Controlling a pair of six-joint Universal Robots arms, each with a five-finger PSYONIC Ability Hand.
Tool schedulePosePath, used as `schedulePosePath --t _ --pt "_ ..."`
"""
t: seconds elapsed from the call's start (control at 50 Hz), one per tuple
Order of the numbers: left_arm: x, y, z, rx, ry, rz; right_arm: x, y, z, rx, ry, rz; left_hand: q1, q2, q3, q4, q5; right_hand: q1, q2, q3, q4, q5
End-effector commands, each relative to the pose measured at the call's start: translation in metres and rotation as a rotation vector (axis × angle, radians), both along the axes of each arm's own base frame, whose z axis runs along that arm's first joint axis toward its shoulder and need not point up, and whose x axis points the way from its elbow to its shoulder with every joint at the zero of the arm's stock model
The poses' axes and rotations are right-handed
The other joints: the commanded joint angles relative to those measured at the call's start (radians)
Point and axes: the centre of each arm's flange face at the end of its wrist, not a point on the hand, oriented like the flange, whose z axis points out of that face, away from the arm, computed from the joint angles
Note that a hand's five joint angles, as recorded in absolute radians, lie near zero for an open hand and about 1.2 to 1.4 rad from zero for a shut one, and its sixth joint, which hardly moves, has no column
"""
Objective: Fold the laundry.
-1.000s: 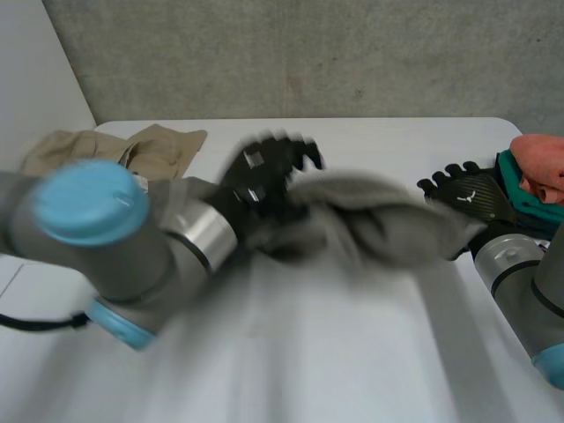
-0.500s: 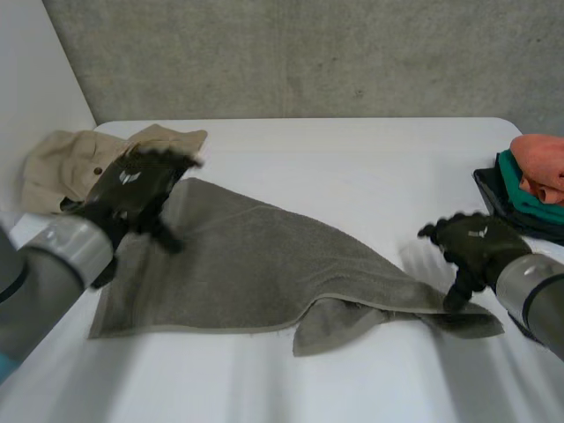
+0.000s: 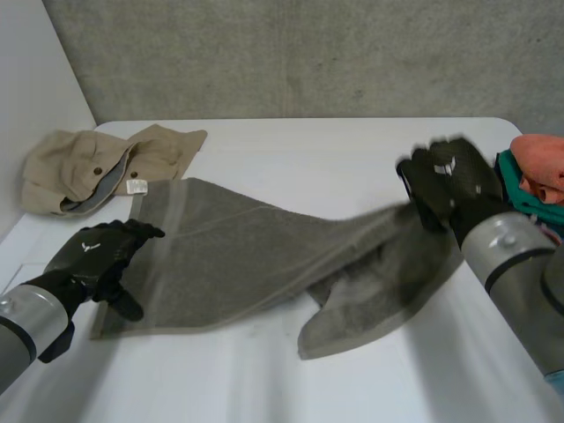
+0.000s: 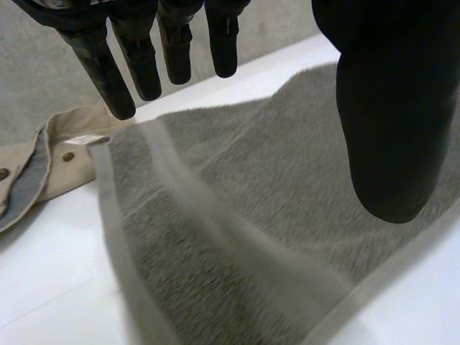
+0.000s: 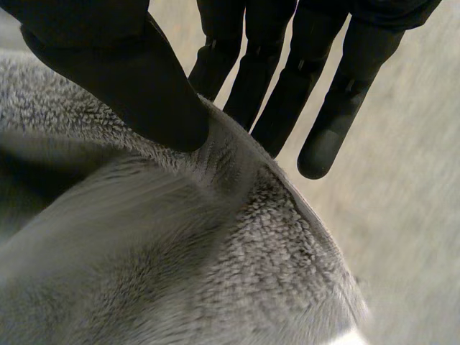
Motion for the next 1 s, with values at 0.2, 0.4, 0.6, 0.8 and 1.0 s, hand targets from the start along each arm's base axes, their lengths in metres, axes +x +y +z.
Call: schedulePosePath --t 0.2,0.4,0.6,0.8,1.0 --pt "-0.028 0.013 -0.008 0.049 0.106 -0.073 0.054 0.073 0.133 -0.205 -0.193 0.218 0.006 0.008 0.007 0.012 0.022 0.302 0.225 0.215 0.203 0.209" --pt "-0.051 0.008 -0.035 0.14 0.121 -0.111 0.055 0.085 0.157 -0.246 -0.244 0.174 0.138 0.14 0.138 0.144 0.153 0.302 0.225 0.215 0.203 0.209" --pt "-0.041 -0.018 -0.013 -0.046 0.089 0.024 0.049 0.075 0.14 -0.206 -0.192 0.118 1.139 1.141 1.139 1.145 1.155 0.302 0.225 0.215 0.203 0.209" --pt "-0.014 -0.052 0.034 -0.298 0.008 0.058 0.02 0.008 0.044 0.058 0.176 -0.025 1.139 1.141 1.139 1.145 1.155 0.302 0.225 0.215 0.203 0.209" --pt "-0.074 -0.133 0.091 -0.611 -0.034 -0.109 0.056 -0.082 0.044 -0.093 0.046 -0.057 1.139 1.141 1.139 1.145 1.155 0.302 0.225 0.215 0.203 0.209"
